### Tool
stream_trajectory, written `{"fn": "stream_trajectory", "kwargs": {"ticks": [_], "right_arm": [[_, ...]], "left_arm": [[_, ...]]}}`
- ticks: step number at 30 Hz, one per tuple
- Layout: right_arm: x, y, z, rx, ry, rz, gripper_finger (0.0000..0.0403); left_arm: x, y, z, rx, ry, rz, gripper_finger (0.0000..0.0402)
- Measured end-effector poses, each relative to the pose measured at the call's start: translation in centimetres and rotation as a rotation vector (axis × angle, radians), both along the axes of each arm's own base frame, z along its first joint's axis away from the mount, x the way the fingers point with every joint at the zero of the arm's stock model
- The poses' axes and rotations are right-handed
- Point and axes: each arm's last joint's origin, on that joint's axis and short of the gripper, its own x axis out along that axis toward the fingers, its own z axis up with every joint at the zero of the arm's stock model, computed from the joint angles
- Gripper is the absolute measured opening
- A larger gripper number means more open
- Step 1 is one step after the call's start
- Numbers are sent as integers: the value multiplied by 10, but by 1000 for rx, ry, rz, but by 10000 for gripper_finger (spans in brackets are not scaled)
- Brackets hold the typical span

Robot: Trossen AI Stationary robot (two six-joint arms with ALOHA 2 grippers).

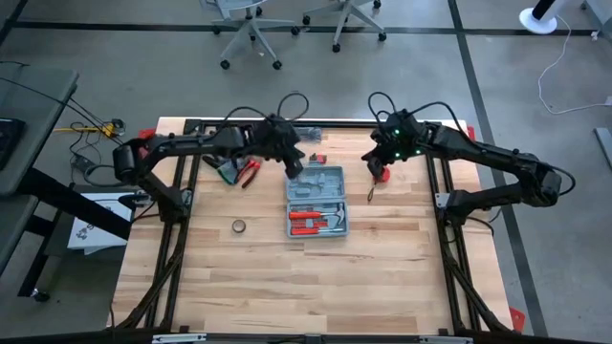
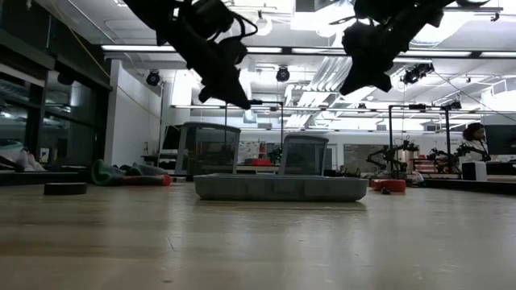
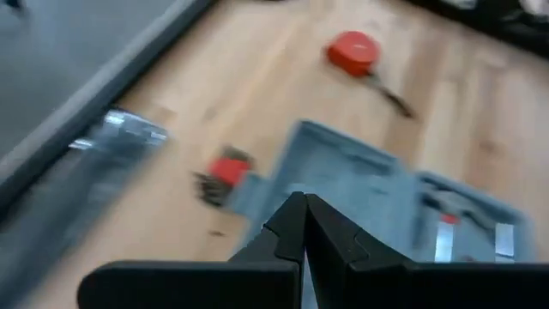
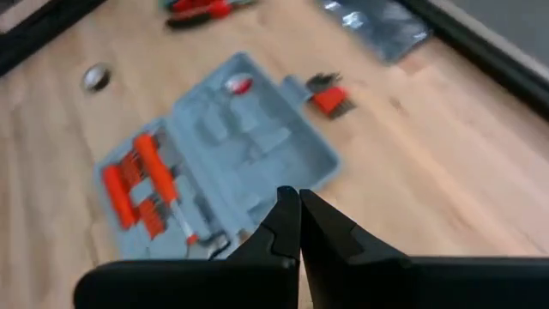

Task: Prefit tool cases
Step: Put the hex key set into the gray prefit tool case

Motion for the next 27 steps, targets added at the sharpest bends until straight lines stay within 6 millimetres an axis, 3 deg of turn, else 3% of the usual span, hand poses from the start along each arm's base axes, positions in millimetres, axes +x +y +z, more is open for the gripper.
{"fn": "stream_trajectory", "kwargs": {"ticks": [4,11,17,22,27], "right_arm": [[0,-2,0,-14,3,-83,0],[3,-8,-4,-41,36,-226,0],[18,-16,-16,-33,30,-251,0],[34,-23,-33,15,41,-224,0],[50,-20,-55,171,57,-189,0]], "left_arm": [[-10,28,-5,36,32,51,0],[-23,65,-35,-130,78,10,18],[-20,68,-57,-206,128,-31,63],[-14,64,-55,-189,99,-71,106],[-8,69,-51,-120,28,-84,141]]}}
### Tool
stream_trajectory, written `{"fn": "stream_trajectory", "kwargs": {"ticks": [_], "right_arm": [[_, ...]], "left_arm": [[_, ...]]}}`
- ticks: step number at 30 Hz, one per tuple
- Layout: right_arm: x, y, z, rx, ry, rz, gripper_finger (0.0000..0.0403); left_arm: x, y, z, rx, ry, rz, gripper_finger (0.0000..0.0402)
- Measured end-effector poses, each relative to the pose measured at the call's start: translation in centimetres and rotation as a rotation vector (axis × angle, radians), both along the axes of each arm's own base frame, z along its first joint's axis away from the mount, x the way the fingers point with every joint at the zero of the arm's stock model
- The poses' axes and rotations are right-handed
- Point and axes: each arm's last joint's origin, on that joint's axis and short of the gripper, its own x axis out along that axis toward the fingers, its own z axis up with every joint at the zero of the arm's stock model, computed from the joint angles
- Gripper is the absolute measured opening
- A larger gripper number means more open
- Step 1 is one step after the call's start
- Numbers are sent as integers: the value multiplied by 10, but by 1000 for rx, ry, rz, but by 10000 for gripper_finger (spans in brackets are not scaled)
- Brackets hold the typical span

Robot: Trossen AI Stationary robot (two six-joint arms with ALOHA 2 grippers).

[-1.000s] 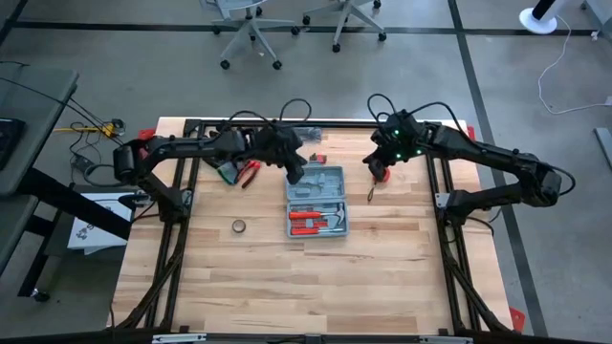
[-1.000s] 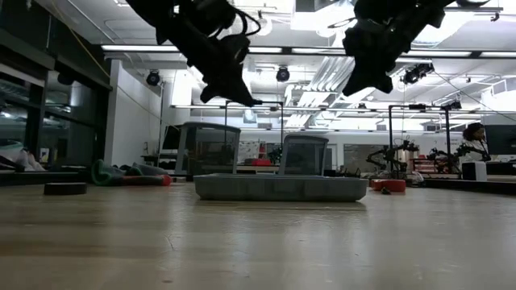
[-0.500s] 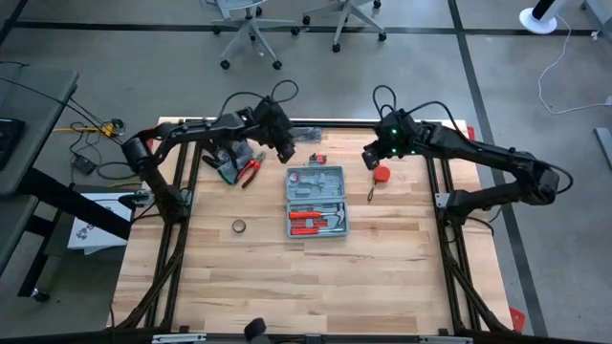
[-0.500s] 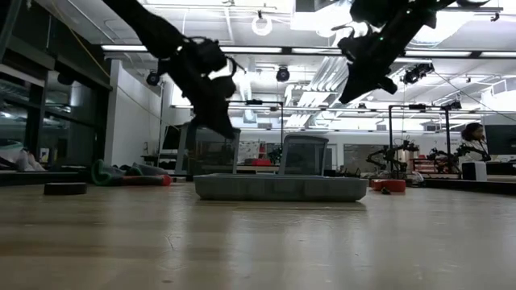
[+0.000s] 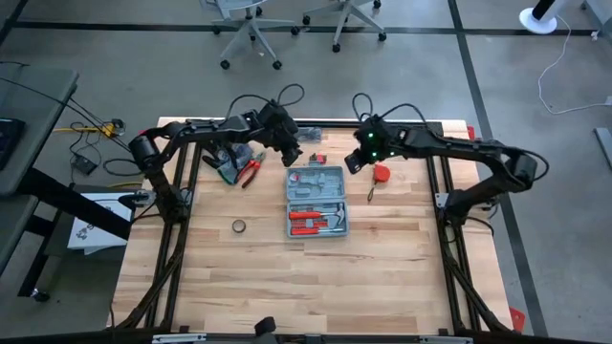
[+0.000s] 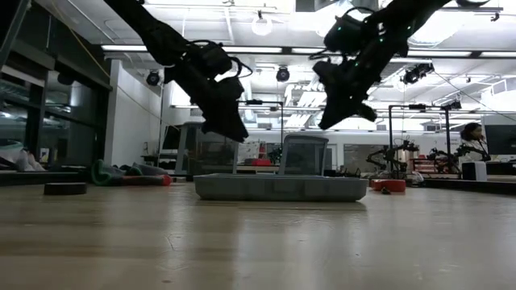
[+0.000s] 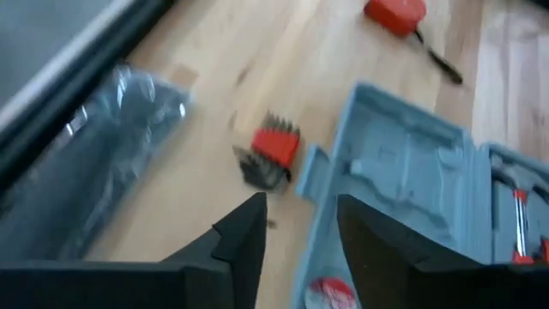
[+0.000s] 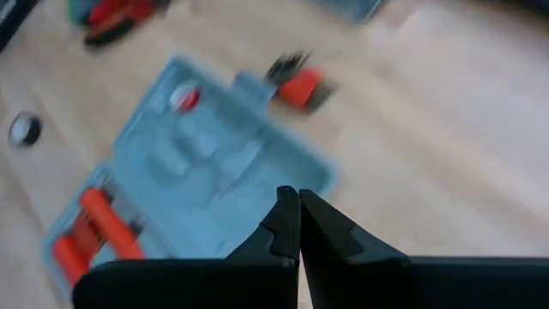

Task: Prefit tool cases
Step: Put the hex key set into the gray prefit tool case

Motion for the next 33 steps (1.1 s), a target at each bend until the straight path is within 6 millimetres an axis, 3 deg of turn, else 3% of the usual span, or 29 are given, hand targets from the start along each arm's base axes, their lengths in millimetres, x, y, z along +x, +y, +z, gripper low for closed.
{"fn": "stream_trajectory", "kwargs": {"ticks": [7,14,26,33], "right_arm": [[15,22,-9,35,18,91,0],[15,24,-9,-2,34,68,0],[15,22,-9,-55,53,90,0],[14,20,-9,-100,70,99,0]], "left_arm": [[27,22,0,-68,8,-34,165],[59,45,-11,-115,123,-93,166],[57,71,-12,-111,148,-70,166],[61,70,-42,-180,194,-102,166]]}}
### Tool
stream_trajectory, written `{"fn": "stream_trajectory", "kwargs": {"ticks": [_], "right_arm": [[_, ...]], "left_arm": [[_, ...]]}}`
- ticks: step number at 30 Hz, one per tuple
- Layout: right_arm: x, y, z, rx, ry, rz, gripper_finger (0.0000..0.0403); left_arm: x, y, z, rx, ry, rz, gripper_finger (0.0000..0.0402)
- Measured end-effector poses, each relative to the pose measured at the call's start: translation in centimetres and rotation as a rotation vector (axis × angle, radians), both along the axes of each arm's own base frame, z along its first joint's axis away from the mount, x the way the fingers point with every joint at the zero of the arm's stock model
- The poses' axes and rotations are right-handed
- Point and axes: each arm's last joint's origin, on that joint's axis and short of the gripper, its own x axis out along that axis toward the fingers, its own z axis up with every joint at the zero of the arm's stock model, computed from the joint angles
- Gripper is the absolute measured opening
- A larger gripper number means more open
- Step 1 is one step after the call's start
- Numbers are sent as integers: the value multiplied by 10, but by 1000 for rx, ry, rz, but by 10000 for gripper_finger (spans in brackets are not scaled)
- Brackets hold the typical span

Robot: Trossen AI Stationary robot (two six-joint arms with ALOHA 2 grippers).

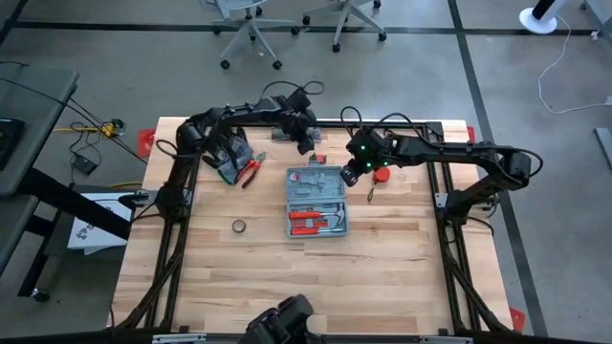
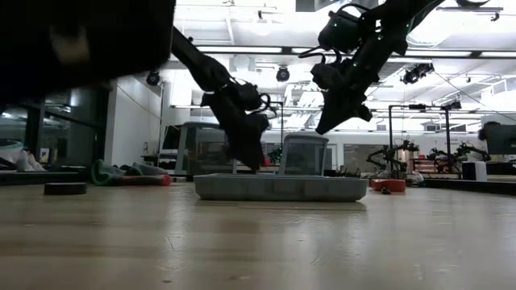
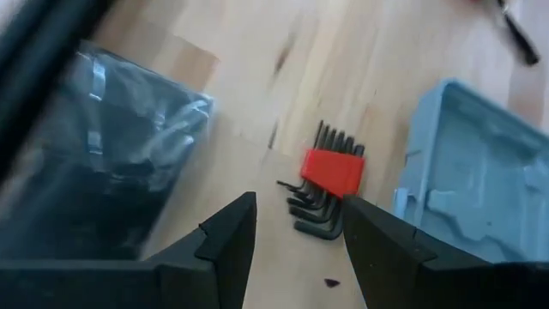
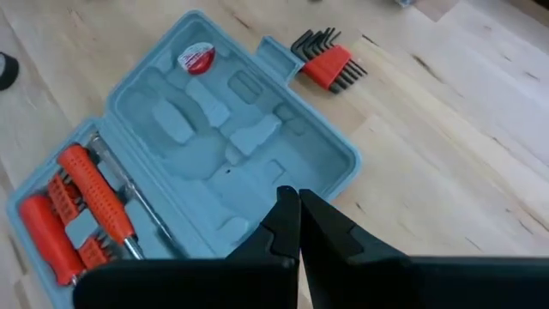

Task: Prefit tool cases
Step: Put the hex key set into the gray prefit tool case

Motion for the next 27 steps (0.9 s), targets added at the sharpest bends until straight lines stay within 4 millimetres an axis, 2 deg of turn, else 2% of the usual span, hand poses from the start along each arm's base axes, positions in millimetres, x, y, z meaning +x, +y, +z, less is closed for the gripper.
{"fn": "stream_trajectory", "kwargs": {"ticks": [4,11,21,27], "right_arm": [[-1,-3,0,-2,1,-7,0],[-3,-6,0,-2,3,-3,0],[-4,-7,0,-1,6,-4,0],[-6,-12,0,-8,11,-8,0]], "left_arm": [[5,-1,-16,-9,17,-8,167],[4,3,-30,3,50,-5,168],[7,1,-30,18,23,-49,168],[14,-7,-30,72,60,-46,168]]}}
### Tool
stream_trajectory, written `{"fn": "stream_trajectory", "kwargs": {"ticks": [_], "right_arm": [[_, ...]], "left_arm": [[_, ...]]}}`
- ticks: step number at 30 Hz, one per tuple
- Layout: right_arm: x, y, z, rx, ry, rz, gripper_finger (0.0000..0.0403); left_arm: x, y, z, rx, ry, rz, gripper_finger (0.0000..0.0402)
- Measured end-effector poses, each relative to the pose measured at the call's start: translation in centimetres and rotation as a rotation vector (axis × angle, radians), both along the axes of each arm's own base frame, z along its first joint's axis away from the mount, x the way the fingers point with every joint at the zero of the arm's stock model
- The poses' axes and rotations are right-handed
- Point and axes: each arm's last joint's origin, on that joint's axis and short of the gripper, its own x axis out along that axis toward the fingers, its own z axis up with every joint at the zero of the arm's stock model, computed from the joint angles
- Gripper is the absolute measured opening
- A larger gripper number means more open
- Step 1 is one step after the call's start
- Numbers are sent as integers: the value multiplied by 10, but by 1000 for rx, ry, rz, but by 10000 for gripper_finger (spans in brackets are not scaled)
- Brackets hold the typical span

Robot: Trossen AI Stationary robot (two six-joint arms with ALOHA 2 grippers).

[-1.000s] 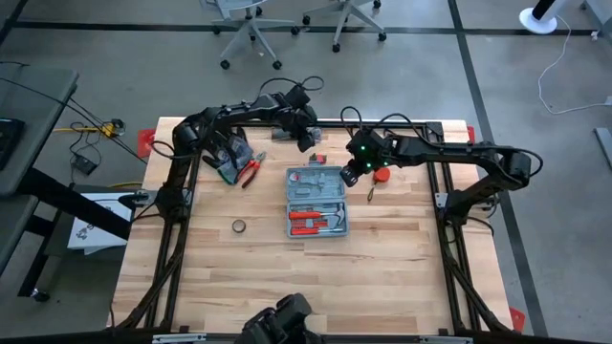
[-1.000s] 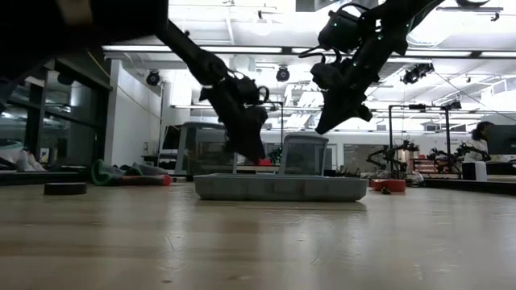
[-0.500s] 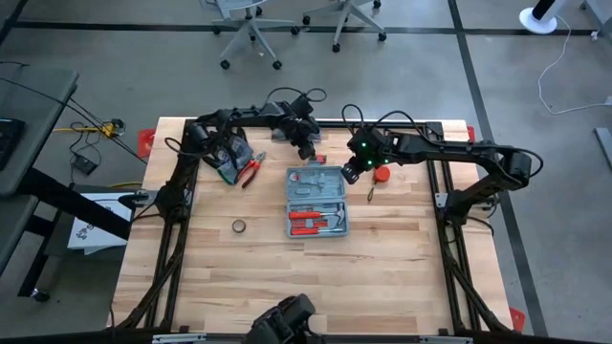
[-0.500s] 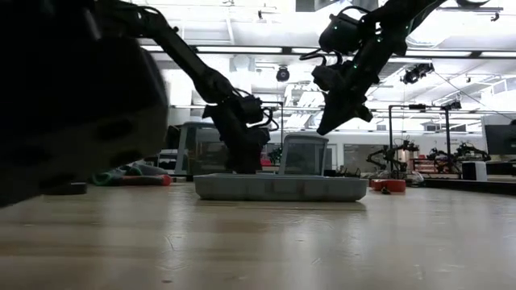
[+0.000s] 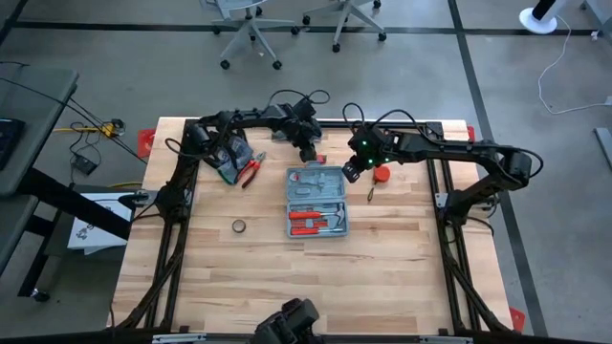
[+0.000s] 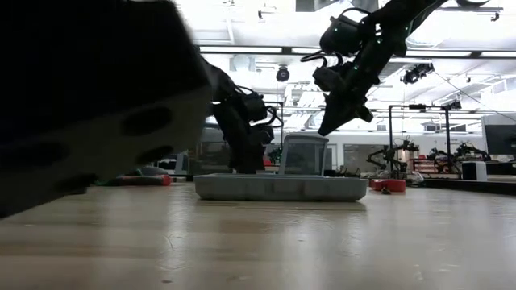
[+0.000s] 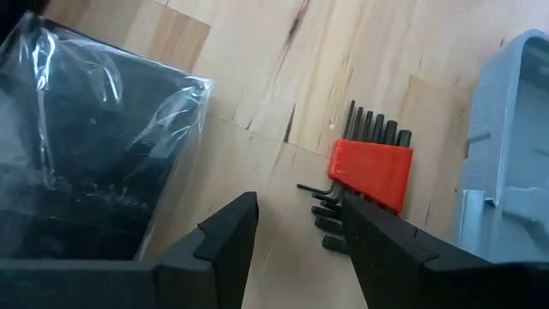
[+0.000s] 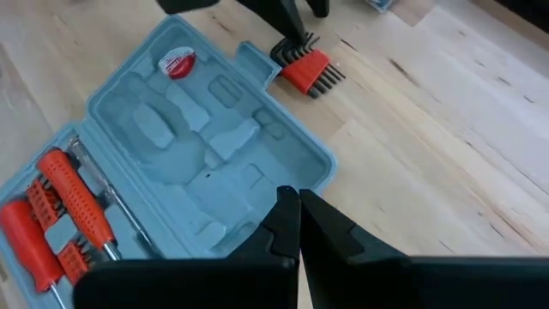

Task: Prefit tool cases
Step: Put the hex key set into the gray prefit tool case

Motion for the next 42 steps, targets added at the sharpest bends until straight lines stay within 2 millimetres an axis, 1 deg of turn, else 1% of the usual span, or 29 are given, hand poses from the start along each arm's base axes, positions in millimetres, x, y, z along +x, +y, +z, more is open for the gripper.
{"fn": "stream_trajectory", "kwargs": {"ticks": [6,9,11,13,18,20,22,24,29,32,36,42], "right_arm": [[-1,-3,0,1,0,-9,0],[-1,-3,0,-1,0,-6,0],[-1,-3,0,0,0,-8,0],[-1,-3,0,1,-1,-9,0],[-1,-3,0,2,-1,-9,0],[-1,-3,0,2,-1,-9,0],[-1,-3,0,2,-1,-9,0],[-1,-3,0,2,-1,-9,0],[-1,-3,0,1,-1,-8,0],[-1,-3,0,0,0,-7,0],[-1,-3,0,-1,1,-4,0],[-2,-3,0,-12,6,13,0]], "left_arm": [[11,-17,0,20,17,-34,155],[15,-24,0,60,42,-31,133],[16,-25,0,91,61,-24,110],[16,-25,2,143,78,-69,90],[17,-28,8,224,142,-149,67],[16,-27,11,212,145,-147,52],[14,-21,15,176,137,-122,21],[13,-13,22,145,109,-95,7],[8,1,40,19,28,-71,1],[6,5,48,-43,-11,-79,1],[1,0,57,-93,9,-113,0],[-4,-25,70,-124,86,-236,0]]}}
